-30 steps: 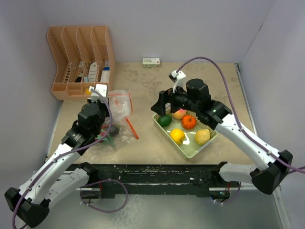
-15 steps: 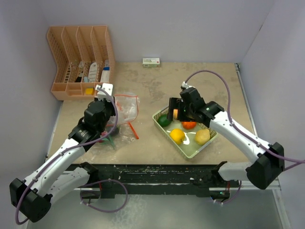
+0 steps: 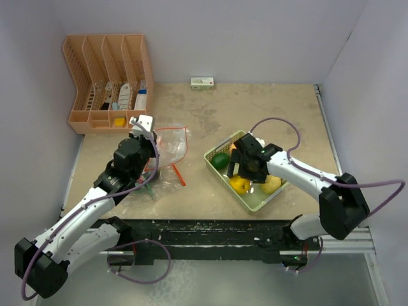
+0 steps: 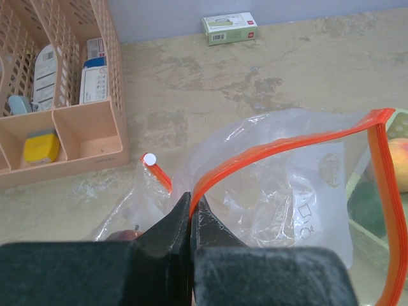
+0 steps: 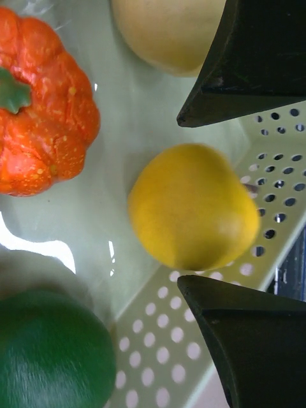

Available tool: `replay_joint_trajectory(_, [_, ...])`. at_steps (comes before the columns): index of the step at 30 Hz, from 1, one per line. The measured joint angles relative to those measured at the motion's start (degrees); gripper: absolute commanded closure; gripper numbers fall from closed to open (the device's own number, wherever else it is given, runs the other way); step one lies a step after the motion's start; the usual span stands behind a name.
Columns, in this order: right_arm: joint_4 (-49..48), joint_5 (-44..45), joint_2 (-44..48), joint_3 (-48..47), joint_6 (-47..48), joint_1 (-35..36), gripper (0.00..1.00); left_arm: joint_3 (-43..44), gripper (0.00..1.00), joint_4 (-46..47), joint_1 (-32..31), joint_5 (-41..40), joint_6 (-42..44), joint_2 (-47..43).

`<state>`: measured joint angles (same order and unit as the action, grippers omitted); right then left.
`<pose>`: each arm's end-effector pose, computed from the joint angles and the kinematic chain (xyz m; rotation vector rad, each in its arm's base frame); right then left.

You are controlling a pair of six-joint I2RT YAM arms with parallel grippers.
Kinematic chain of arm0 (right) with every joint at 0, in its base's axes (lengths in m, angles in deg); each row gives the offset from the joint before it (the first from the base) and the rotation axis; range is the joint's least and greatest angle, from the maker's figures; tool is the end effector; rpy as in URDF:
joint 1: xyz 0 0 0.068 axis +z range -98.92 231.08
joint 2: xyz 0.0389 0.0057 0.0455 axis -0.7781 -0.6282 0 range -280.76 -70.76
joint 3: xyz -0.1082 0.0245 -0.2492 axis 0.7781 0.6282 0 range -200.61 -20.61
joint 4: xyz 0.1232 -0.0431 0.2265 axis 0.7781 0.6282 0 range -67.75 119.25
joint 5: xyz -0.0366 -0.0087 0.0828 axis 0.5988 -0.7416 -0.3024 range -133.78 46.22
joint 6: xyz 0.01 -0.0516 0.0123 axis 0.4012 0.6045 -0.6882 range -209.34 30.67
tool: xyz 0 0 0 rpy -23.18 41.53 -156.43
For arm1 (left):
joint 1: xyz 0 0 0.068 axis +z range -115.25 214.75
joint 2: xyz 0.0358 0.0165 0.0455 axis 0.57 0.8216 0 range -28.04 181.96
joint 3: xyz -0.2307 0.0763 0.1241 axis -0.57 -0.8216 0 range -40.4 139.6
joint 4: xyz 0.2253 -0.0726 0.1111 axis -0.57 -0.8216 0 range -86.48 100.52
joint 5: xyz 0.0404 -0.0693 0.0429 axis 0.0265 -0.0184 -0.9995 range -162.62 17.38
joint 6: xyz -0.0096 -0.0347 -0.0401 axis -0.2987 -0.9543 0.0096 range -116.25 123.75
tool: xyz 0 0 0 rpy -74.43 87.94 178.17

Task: Place the food in the zip-top bag and seal the zipper
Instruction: Pick up the fake fruit from the bin.

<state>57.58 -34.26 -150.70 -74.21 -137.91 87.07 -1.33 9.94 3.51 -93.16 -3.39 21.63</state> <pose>0.2235 0.1549 0.2223 0.3463 2.6299 0.2869 0.1829 -0.0964 0.3080 0.1098 1.7529 -0.1722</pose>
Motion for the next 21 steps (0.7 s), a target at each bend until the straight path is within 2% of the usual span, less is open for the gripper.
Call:
replay_joint_trajectory(6, [-5.2,-0.5,-6.3,2.2,-0.3,0.0,0.0,-0.5,1.0,0.3,0.0,1.4,-0.8,-0.7])
replay_joint_trajectory(10, [-7.7,-0.2,-7.5,3.6,-0.3,0.0,0.14,-0.5,1.0,0.1,0.0,1.7,-0.8,-1.2])
replay_joint_trajectory(12, [-8.4,0.0,-6.9,4.4,-0.2,0.0,0.15,-0.5,1.0,0.1,0.0,1.7,-0.8,-1.6])
replay_joint_trajectory(14, [-8.4,0.0,-5.4,5.3,-0.1,0.0,0.13,-0.5,1.0,0.1,0.0,1.7,-0.8,-1.9])
replay_joint_trajectory(17, [-7.8,-0.2,-2.2,5.9,0.0,0.0,0.01,-0.5,1.0,0.0,0.0,1.7,-0.8,-1.9])
replay_joint_trajectory(21, [-6.3,-0.4,1.0,5.4,1.7,0.0,0.0,-0.5,1.0,-0.7,0.0,1.7,-0.8,-1.9])
